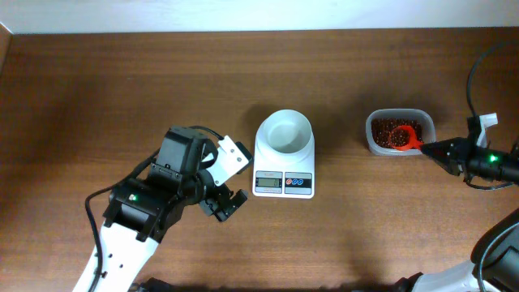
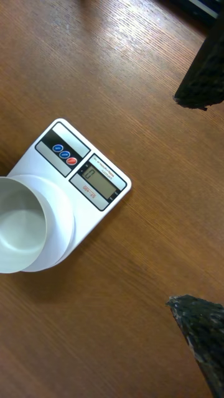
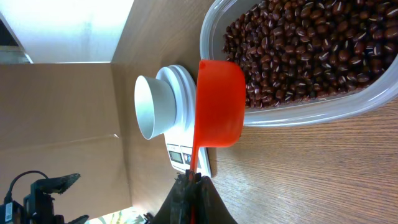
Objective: Scoop and weigh 50g on scale
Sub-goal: 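Retract the left gripper away from the scale to the left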
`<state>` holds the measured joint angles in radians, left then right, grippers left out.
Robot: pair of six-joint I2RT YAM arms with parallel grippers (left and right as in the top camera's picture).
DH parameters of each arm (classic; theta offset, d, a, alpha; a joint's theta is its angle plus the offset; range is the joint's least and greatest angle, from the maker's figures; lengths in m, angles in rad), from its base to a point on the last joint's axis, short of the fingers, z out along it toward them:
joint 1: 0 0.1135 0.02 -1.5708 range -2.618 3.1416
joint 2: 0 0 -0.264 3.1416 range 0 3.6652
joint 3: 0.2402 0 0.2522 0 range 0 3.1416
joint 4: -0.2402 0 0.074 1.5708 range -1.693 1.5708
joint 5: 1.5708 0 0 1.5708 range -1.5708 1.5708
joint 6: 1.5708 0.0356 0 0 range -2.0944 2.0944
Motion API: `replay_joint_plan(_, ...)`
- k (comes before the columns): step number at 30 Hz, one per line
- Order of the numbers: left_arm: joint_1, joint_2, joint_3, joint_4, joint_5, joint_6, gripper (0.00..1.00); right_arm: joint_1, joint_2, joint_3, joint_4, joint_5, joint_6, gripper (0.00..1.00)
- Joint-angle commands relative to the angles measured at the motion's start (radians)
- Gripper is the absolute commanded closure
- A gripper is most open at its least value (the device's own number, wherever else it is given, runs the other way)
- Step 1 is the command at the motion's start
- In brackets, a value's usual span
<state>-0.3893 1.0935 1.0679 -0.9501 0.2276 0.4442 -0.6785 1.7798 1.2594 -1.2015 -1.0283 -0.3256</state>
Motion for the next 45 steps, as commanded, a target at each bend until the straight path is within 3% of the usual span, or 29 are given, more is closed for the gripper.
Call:
replay_joint_plan(1,0.006,-0.011,0.018,-0.016,-0.008,-0.013,0.01,-0.003,0.005,0.000,-0.003,-0.007,-0.019,0.96)
replay_joint_plan(42,0.006,0.063,0.027,0.016,0.064,-0.009,0.01,-0.003,0.005,0.000,-0.014,-0.007,-0.019,0.96)
replay_joint_plan(45,0.006,0.062,0.033,-0.030,0.074,0.059,0.01,-0.003,0.005,0.000,-0.015,-0.006,-0.019,0.96)
